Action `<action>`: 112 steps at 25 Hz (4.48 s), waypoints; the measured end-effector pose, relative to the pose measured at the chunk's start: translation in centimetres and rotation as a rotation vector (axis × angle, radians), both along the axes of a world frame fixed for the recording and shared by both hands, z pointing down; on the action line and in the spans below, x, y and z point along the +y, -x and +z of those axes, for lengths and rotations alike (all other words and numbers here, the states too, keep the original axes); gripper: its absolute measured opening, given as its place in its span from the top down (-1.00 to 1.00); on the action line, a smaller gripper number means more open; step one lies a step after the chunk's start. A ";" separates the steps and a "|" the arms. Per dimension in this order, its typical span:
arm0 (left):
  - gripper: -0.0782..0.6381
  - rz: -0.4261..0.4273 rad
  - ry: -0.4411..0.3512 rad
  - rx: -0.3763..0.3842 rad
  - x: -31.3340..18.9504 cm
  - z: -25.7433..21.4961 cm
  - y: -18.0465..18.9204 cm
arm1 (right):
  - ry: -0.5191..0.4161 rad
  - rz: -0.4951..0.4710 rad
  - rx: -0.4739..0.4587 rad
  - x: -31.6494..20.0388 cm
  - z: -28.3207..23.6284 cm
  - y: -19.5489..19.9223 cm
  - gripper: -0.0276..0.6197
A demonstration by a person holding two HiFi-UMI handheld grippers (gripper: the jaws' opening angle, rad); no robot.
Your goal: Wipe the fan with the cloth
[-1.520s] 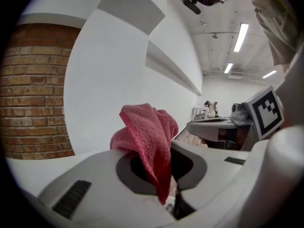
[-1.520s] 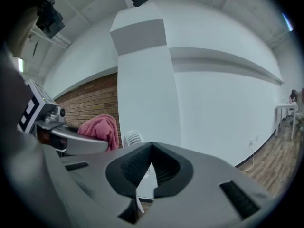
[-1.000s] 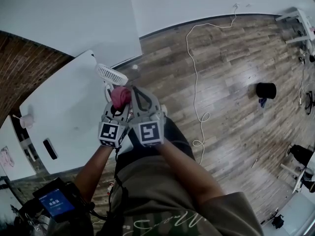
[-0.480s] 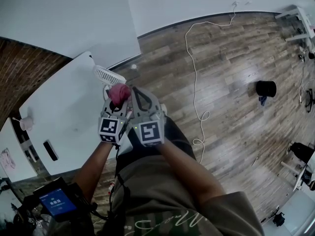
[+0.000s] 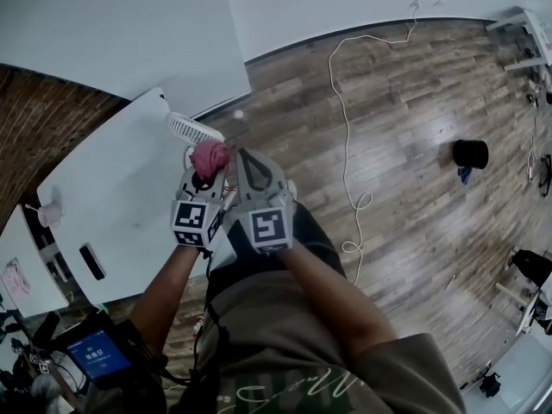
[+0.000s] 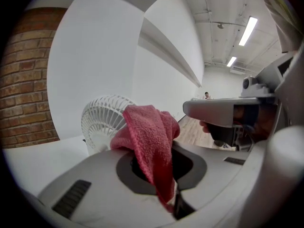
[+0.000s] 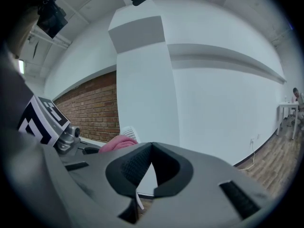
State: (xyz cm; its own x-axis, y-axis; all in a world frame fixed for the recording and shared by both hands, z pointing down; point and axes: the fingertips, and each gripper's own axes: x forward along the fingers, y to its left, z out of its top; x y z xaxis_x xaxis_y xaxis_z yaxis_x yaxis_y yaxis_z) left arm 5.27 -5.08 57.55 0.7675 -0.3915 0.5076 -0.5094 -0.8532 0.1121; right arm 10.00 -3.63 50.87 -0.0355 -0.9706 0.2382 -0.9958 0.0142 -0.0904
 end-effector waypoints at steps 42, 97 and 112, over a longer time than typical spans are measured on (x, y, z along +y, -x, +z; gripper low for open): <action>0.65 -0.035 -0.043 0.091 -4.3 -4.7 2.3 | 0.012 -0.002 -0.005 0.1 1.0 1.0 0.91; 0.63 -0.071 -0.320 0.023 -9.9 -6.6 5.2 | 0.039 0.013 0.008 0.6 3.1 1.2 0.91; 0.63 -0.117 -0.296 -0.036 -11.2 -4.4 7.0 | 0.063 0.016 -0.002 0.6 3.6 1.3 0.91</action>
State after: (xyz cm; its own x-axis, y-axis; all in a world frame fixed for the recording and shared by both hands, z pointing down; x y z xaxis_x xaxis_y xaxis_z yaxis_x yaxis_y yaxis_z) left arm -1.69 -16.27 53.16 0.6924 -0.6106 0.3843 -0.6051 -0.7816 -0.1517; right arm 8.72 -3.07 54.45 -0.0212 -0.9542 0.2984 -0.9956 -0.0070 -0.0931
